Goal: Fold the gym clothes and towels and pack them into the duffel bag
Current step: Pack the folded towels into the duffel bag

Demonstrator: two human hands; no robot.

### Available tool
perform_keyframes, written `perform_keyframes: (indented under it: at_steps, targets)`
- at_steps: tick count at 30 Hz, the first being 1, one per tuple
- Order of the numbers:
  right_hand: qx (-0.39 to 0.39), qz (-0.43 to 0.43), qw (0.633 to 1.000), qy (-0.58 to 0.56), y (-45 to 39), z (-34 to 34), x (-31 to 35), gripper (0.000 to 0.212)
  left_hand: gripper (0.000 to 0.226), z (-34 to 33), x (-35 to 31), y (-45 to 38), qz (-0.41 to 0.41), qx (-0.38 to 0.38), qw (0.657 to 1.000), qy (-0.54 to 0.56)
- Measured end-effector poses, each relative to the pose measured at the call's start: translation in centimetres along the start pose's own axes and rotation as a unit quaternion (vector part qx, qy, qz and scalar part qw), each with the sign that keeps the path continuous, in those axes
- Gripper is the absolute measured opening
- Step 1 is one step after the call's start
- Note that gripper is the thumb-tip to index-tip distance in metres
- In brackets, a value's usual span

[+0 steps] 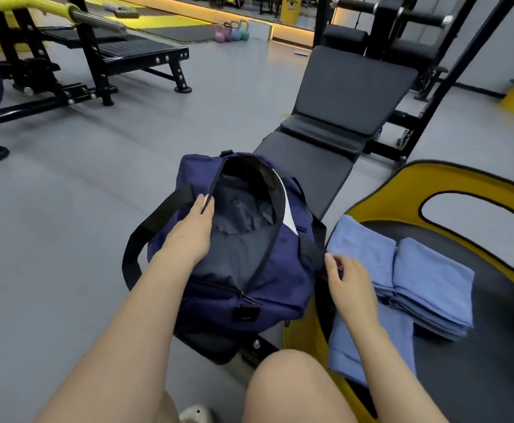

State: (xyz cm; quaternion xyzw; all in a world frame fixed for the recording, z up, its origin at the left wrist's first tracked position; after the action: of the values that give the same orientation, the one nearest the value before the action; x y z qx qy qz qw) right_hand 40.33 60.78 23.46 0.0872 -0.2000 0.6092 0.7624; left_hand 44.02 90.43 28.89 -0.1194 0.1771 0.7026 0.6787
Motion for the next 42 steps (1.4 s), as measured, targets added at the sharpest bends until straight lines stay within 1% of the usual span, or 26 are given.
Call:
perform_keyframes:
  at_steps: [3, 5, 8, 10, 11, 13, 15, 16, 20, 23, 26, 28, 30, 33, 37, 39, 41, 42]
  targets:
    - [-0.017, -0.056, 0.994, 0.088, 1.7, -0.5, -2.5, 0.041, 0.079, -0.1, -0.1, 0.3, -0.002, -0.003, 1.0, -0.002]
    - [0.013, -0.085, 0.984, 0.158, 2.7, -1.1, -3.8, 0.043, 0.079, -0.3, -0.3, 0.4, -0.003, 0.0, 1.0, -0.008]
    - [0.094, -0.119, 0.966, 0.208, 4.0, -2.6, -5.3, 0.063, 0.079, -0.6, -0.6, 0.4, -0.011, 0.001, 1.0, -0.03]
    - [0.121, -0.127, 0.957, 0.231, 4.5, -3.3, -5.7, 0.074, 0.078, -0.7, -0.7, 0.3, -0.015, 0.0, 0.999, -0.039]
    - [0.123, -0.124, 0.953, 0.247, 4.6, -3.5, -5.8, 0.073, 0.077, -0.7, -0.6, 0.3, -0.015, 0.0, 0.999, -0.043]
    - [0.116, -0.111, 0.95, 0.269, 4.6, -3.5, -5.6, 0.059, 0.076, -0.7, -0.6, 0.4, -0.019, -0.003, 0.999, -0.043]
    - [0.111, -0.103, 0.954, 0.261, 4.4, -3.3, -5.3, 0.043, 0.077, -0.7, -0.5, 0.4, -0.025, -0.007, 0.999, -0.041]
    - [0.112, -0.099, 0.956, 0.252, 4.3, -3.2, -5.2, 0.039, 0.078, -0.7, -0.5, 0.4, -0.023, -0.006, 0.999, -0.04]
    - [0.121, -0.073, 0.97, 0.196, 4.2, -3.2, -4.2, 0.031, 0.079, -0.9, -0.5, 0.2, -0.017, -0.002, 0.999, -0.039]
    - [0.122, -0.03, 0.982, 0.142, 4.3, -3.4, -3.0, 0.034, 0.079, -1.1, -0.4, -0.1, -0.018, 0.001, 0.999, -0.043]
    - [0.107, 0.002, 0.991, 0.077, 4.4, -3.3, -2.4, 0.049, 0.079, -1.1, -0.4, 0.0, -0.02, 0.003, 0.999, -0.047]
    - [0.105, 0.013, 0.993, 0.052, 4.5, -3.3, -2.6, 0.052, 0.079, -1.1, -0.5, 0.0, -0.023, 0.002, 0.998, -0.051]
    - [0.095, -0.004, 0.995, 0.006, 4.6, -3.2, -3.2, 0.044, 0.079, -1.1, -0.5, 0.0, -0.023, 0.0, 0.998, -0.051]
    - [0.065, -0.058, 0.994, -0.071, 4.6, -2.7, -4.2, 0.03, 0.079, -1.1, -0.5, 0.0, -0.022, -0.003, 0.999, -0.048]
    - [0.058, -0.094, 0.993, -0.04, 4.8, -2.4, -5.2, 0.042, 0.078, -1.0, -0.6, 0.2, -0.023, -0.008, 0.999, -0.044]
    - [0.031, -0.133, 0.99, -0.03, 5.1, -2.2, -6.1, 0.048, 0.077, -0.9, -0.6, 0.2, -0.023, -0.008, 0.999, -0.038]
    - [-0.003, -0.162, 0.986, 0.023, 5.5, -1.9, -6.9, 0.053, 0.077, -0.9, -0.5, 0.2, -0.022, -0.008, 0.999, -0.032]
    - [-0.016, -0.174, 0.983, 0.05, 5.7, -1.8, -7.3, 0.053, 0.077, -0.9, -0.5, 0.2, -0.023, -0.009, 0.999, -0.03]
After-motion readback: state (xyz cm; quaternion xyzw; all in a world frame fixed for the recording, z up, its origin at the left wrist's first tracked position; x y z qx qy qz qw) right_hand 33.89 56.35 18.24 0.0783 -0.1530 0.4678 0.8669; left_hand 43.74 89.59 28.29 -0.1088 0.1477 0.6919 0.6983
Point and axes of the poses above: each hand's wrist, its own y-axis away from the middle knuckle, its own z-axis out of the back of the hand, x = y × z, the point moved 5 cm from there along -y, towards the middle knuckle, and after that the axes turned 12 degrees about y, right-handed, at the moved point
